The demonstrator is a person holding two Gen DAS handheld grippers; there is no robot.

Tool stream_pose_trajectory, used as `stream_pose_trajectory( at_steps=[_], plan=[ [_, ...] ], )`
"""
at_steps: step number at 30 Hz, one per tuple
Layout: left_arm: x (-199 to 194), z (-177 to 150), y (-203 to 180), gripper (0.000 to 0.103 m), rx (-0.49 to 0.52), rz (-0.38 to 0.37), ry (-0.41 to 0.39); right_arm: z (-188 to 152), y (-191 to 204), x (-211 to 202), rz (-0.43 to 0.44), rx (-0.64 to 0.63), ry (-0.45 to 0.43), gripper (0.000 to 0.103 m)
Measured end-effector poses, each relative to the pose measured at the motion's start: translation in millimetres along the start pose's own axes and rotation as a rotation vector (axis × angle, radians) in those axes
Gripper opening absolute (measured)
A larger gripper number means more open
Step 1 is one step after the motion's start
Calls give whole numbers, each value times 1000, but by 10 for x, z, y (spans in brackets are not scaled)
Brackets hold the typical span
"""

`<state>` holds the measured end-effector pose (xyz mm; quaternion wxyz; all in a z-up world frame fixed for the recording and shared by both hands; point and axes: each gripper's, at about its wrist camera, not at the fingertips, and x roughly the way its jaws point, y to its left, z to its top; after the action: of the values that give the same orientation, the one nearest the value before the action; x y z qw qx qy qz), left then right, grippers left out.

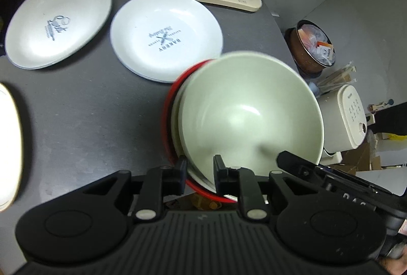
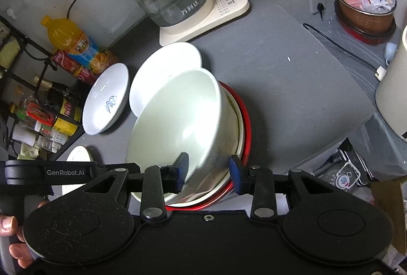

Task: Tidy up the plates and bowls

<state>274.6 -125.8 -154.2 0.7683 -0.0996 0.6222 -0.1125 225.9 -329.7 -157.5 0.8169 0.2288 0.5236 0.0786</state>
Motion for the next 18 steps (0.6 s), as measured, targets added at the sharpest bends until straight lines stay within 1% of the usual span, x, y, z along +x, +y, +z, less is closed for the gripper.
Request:
stream_pose_trajectory(
  at_steps=[6,9,11,15,18],
  plan=[
    [-100,23,49,19,-15,11,-44,58,3,-69,9,-28,-15,36],
    [-176,35,49,19,-22,18,-69,81,6,-132,12,-45,-41,36],
    [-219,34,59,20,-31,22,-82,89,11,-163,8,-69,-63,32],
    [-327,-2,115,20,-64,40,-115,73,-28,-140,-11,-104,-74,19],
    [-382,-52,179,20,-101,53,-130,59,-78,-115,-7,-113,-71,14]
  ],
)
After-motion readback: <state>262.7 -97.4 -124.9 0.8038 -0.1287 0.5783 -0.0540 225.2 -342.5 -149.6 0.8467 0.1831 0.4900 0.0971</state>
